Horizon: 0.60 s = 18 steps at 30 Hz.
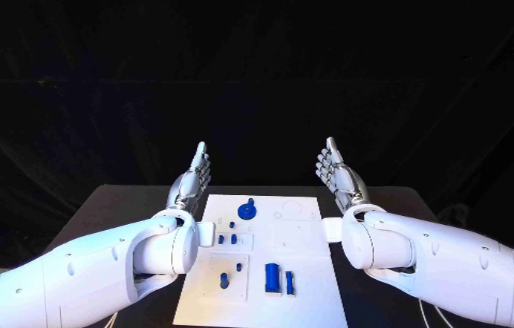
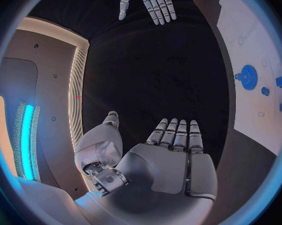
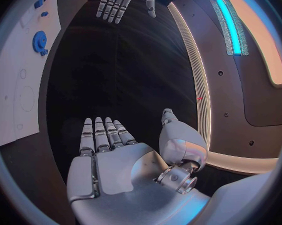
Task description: Assemble the parts on the task board
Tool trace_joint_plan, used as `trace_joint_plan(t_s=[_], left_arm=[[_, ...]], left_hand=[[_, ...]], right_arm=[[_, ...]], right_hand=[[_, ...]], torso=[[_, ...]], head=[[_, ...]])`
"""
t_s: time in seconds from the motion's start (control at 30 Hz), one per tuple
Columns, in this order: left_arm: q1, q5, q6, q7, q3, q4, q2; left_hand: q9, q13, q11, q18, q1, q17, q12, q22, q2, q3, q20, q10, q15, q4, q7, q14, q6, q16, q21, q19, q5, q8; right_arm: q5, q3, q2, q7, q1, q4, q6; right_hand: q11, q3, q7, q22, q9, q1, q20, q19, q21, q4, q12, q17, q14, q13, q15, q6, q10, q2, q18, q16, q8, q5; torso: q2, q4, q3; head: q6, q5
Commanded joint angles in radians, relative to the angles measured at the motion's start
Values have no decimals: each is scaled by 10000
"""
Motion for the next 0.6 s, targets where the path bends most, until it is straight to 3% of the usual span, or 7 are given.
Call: trace_joint_plan(t_s=[0.03, 0.07, 0.47, 0.5, 0.53, 0.57, 0.6], left_arm=[[-3, -178, -238, 289, 12, 30, 10], [-3, -178, -238, 289, 12, 30, 10], [-3, -178, -238, 289, 12, 30, 10], [-3, -178, -238, 289, 12, 30, 10], [-3, -178, -238, 289, 12, 30, 10], [-3, -178, -238, 289, 12, 30, 10], [-3, -178, -238, 289, 12, 30, 10]], left_hand=[[-15, -11, -52, -224, -906, -10, -58, -36, 1, -106, -177, -650, -33, -3, -11, -553, -640, -66, -61, -510, -50, -68], [-15, -11, -52, -224, -989, -10, -58, -36, 1, -106, -177, -708, -33, -3, -11, -605, -697, -66, -61, -555, -50, -68], [-15, -11, -52, -224, -1736, -10, -58, -36, 1, -106, -177, -1229, -33, -3, -11, -1027, -1223, -66, -61, -941, -50, -68], [-15, -11, -52, -224, -1781, -10, -58, -36, 1, -106, -177, -1273, -33, -3, -11, -1070, -1223, -66, -61, -1654, -50, -68], [-15, -11, -52, -224, -1811, -10, -58, -36, 1, -106, -177, -1290, -33, -3, -11, -1085, -1271, -66, -61, -1654, -50, -68], [-15, -11, -52, -224, -1851, -10, -58, -36, 1, -106, -177, -1339, -33, -3, -11, -1787, -1309, -66, -61, -1654, -50, -68], [-15, -11, -52, -224, -1911, -10, -58, -36, 1, -106, -177, -1355, -33, -3, -11, -1787, -1321, -66, -61, -1654, -50, -68]], right_arm=[[103, 6, 2, 279, -6, 18, -173], [103, 6, 2, 279, -6, 18, -173], [103, 6, 2, 279, -6, 18, -173], [103, 6, 2, 279, -6, 18, -173], [103, 6, 2, 279, -6, 18, -173], [103, 6, 2, 279, -6, 18, -173], [103, 6, 2, 279, -6, 18, -173]], right_hand=[[-26, 24, -39, -338, -24, -1004, -145, -570, -48, -66, -38, -16, -703, -14, -16, -650, -703, -5, -213, -38, -70, -50], [-26, 24, -39, -1064, -24, -1087, -145, -618, -48, -66, -38, -16, -764, -14, -16, -700, -764, -5, -213, -38, -70, -50], [-26, 24, -39, -1064, -24, -1875, -145, -1025, -48, -66, -38, -16, -1322, -14, -16, -1206, -1308, -5, -213, -38, -70, -50], [-26, 24, -39, -1064, -24, -1934, -145, -1052, -48, -66, -38, -16, -1322, -14, -16, -1206, -1347, -5, -213, -38, -70, -50], [-26, 24, -39, -1064, -24, -1953, -145, -1758, -48, -66, -38, -16, -1374, -14, -16, -1254, -1370, -5, -213, -38, -70, -50], [-26, 24, -39, -1064, -24, -2024, -145, -1758, -48, -66, -38, -16, -1424, -14, -16, -1299, -1422, -5, -213, -38, -70, -50], [-26, 24, -39, -1064, -24, -2074, -145, -1758, -48, -66, -38, -16, -1423, -14, -16, -1299, -1442, -5, -213, -38, -70, -50]], torso=[[0, 0, 0], [0, 0, 0], [0, 0, 0], [0, 0, 0], [0, 0, 0], [0, 0, 0], [0, 0, 0]], head=[[-1, 1], [-1, 1], [-1, 1], [-1, 1], [-1, 1], [-1, 1], [-1, 1]])
